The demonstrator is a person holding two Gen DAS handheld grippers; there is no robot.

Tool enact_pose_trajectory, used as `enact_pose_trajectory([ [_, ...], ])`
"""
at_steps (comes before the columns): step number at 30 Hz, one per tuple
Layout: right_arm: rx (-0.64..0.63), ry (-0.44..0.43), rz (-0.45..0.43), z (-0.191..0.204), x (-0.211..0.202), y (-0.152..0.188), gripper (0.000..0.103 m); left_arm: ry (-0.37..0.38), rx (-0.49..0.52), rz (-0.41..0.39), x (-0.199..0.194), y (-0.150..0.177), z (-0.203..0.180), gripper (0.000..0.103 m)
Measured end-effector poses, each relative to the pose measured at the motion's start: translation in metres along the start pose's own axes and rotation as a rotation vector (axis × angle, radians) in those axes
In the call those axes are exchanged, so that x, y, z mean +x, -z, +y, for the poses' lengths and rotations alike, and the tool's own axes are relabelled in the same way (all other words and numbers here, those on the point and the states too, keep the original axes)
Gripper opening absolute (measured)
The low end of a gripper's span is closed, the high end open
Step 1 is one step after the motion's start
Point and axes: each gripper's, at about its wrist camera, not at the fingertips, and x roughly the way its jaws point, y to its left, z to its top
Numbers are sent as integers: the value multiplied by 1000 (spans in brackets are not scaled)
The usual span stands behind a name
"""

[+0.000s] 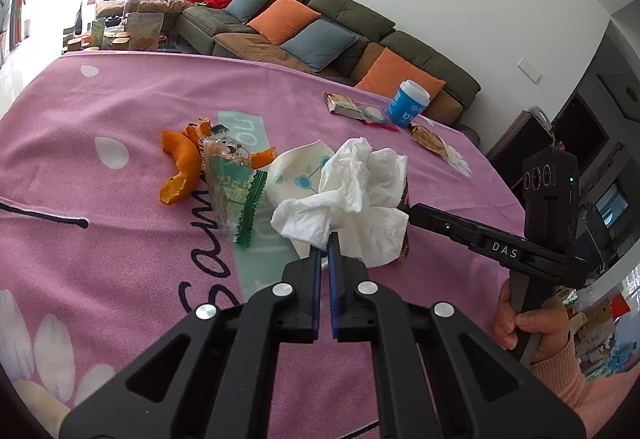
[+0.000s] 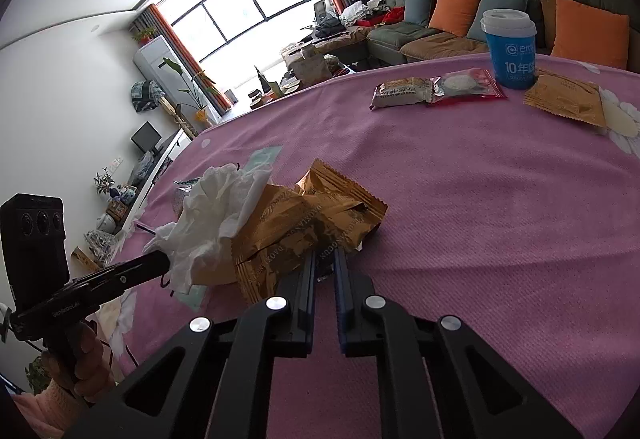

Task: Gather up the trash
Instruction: 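Lift the white tissue with the left gripper while the right gripper grasps the gold wrapper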

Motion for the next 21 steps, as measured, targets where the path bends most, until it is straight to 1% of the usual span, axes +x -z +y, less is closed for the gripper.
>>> enact_pose_trajectory([
  [4,6,-4,-13,0,-5,-1,8,13,0,-20,-10,1,0,3],
  [7,27,-5,-16,-4,-6,-3,12,19,-8,-42,-21,2,4,2],
  [8,39,-11,-14,-5,-6,-2,19,24,-14,-49,-25,3,6,2],
  [9,52,-18,-16,-8,-7,-3,30,26,-18,-58,-29,3,7,2],
  [13,49,3,-33,-7,-8,-5,46,23,-21,-87,-46,6,13,2],
  [14,42,2,-36,-6,-7,-7,53,21,-18,-94,-50,7,13,2],
  [16,5,14,-38,4,-4,-9,55,22,-16,-105,-57,8,15,2],
  [18,-25,25,-35,13,0,-12,61,15,-14,-116,-64,10,16,2],
  [20,-49,26,-35,20,5,-15,64,15,-18,-122,-71,13,19,2],
  [21,-65,31,-35,23,7,-17,64,15,-18,-123,-74,14,20,2],
])
